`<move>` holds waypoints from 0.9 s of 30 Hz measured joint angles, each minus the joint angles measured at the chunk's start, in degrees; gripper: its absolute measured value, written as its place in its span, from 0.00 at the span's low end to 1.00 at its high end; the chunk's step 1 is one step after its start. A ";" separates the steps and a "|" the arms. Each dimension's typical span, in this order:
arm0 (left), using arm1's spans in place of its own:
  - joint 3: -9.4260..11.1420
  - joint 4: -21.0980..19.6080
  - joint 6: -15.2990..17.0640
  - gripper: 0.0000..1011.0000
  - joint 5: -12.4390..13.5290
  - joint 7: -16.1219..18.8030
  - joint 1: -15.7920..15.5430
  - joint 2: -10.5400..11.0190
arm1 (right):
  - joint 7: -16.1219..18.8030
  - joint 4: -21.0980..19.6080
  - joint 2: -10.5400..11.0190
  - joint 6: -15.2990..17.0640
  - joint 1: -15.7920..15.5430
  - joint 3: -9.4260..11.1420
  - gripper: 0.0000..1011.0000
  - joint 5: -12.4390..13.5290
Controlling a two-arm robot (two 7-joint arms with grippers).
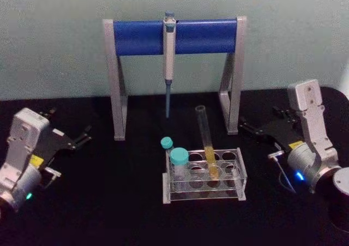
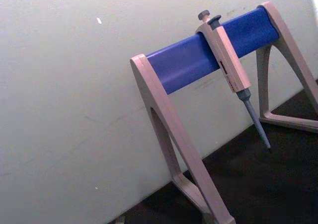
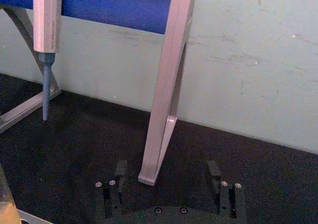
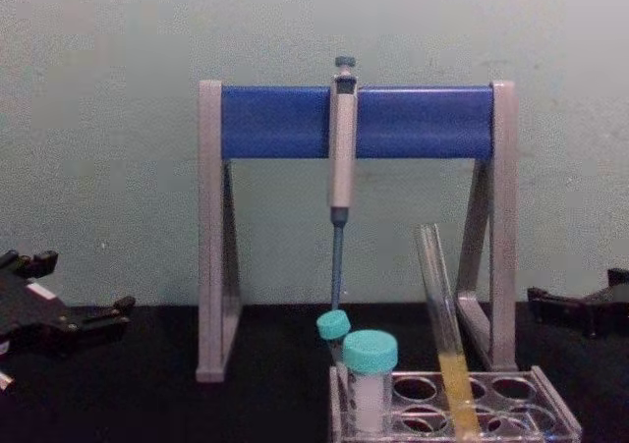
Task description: Pick up the test tube from the test tube rack, shake it, then place it back into the test tube rack.
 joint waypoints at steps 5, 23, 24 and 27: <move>0.00 0.00 0.00 0.99 0.00 0.00 0.00 0.00 | -0.02 -0.02 0.00 -0.02 0.00 0.00 0.99 0.01; 0.00 0.00 0.00 0.99 0.00 0.00 0.00 0.00 | -0.02 -0.03 0.00 -0.04 0.00 0.01 0.99 0.03; 0.00 0.00 0.00 0.99 0.00 0.00 0.00 0.00 | -0.02 -0.03 0.01 -0.03 0.00 0.00 0.99 0.03; 0.00 0.00 0.00 0.99 0.00 0.00 0.00 0.00 | -0.02 -0.03 0.00 -0.04 0.00 0.00 0.99 0.04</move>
